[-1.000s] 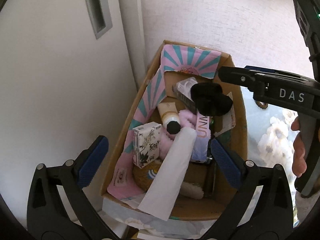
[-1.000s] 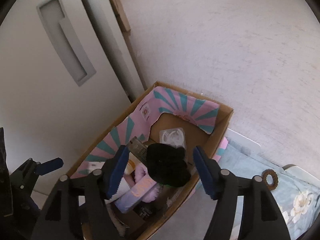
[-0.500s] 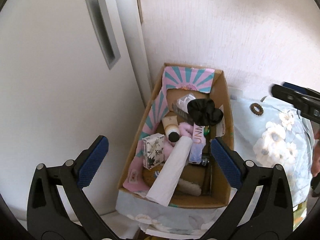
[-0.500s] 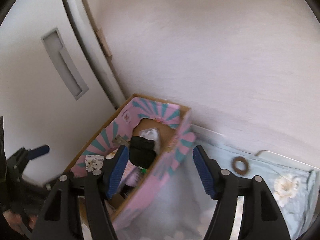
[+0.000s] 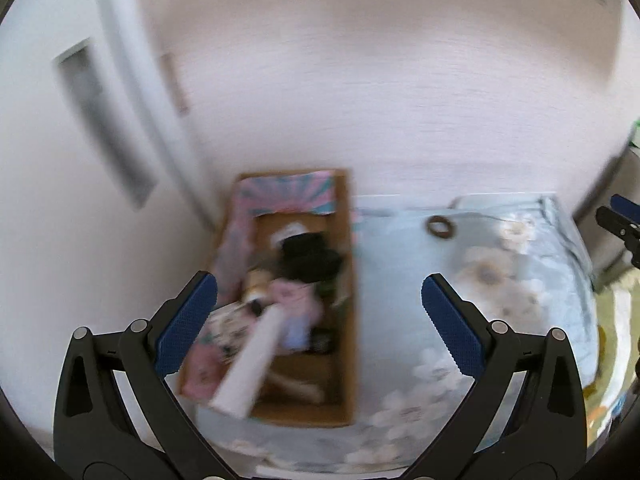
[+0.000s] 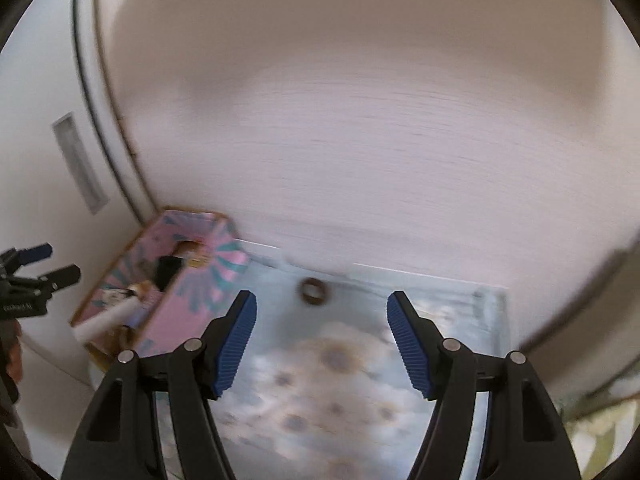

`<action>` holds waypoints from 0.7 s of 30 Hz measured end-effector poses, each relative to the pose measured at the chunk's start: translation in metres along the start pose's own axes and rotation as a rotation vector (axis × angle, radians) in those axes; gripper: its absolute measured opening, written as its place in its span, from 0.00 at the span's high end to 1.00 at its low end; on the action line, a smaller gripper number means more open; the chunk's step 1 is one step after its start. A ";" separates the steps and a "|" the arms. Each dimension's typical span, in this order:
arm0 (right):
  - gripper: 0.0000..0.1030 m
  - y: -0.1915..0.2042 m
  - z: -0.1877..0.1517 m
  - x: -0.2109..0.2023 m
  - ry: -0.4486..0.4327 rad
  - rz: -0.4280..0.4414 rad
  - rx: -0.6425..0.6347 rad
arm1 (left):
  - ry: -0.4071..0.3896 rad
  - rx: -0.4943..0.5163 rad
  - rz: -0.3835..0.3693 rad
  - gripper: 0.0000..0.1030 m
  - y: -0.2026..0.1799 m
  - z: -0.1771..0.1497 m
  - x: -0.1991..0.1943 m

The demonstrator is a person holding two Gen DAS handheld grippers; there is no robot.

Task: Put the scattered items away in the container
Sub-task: 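Move both tools back over the bed toward the last items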

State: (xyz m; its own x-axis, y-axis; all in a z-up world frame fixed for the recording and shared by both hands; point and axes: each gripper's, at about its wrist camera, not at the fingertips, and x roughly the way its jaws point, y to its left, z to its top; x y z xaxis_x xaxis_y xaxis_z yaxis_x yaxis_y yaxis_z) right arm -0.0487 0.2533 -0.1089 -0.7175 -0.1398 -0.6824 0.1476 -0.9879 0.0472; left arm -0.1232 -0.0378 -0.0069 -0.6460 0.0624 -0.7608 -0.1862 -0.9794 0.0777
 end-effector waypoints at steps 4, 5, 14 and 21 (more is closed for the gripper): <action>0.38 -0.033 -0.011 -0.009 -0.008 -0.035 0.063 | -0.013 0.055 -0.086 0.01 -0.041 0.017 0.012; 0.38 -0.038 -0.013 -0.009 -0.005 -0.052 0.066 | -0.012 0.069 -0.106 0.01 -0.052 0.021 0.018; 0.38 -0.082 -0.033 0.068 0.082 -0.086 0.128 | 0.067 0.051 -0.172 0.01 -0.128 0.031 0.128; 0.38 -0.112 -0.045 0.146 0.138 -0.082 0.173 | 0.124 0.061 -0.139 0.01 -0.148 0.021 0.214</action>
State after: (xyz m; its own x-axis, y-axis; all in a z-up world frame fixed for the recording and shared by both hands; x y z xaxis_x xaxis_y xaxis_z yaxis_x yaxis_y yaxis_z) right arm -0.1391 0.3465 -0.2469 -0.6203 -0.0601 -0.7820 -0.0350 -0.9940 0.1041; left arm -0.2494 0.1247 -0.1676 -0.5152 0.1685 -0.8403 -0.3142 -0.9494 0.0023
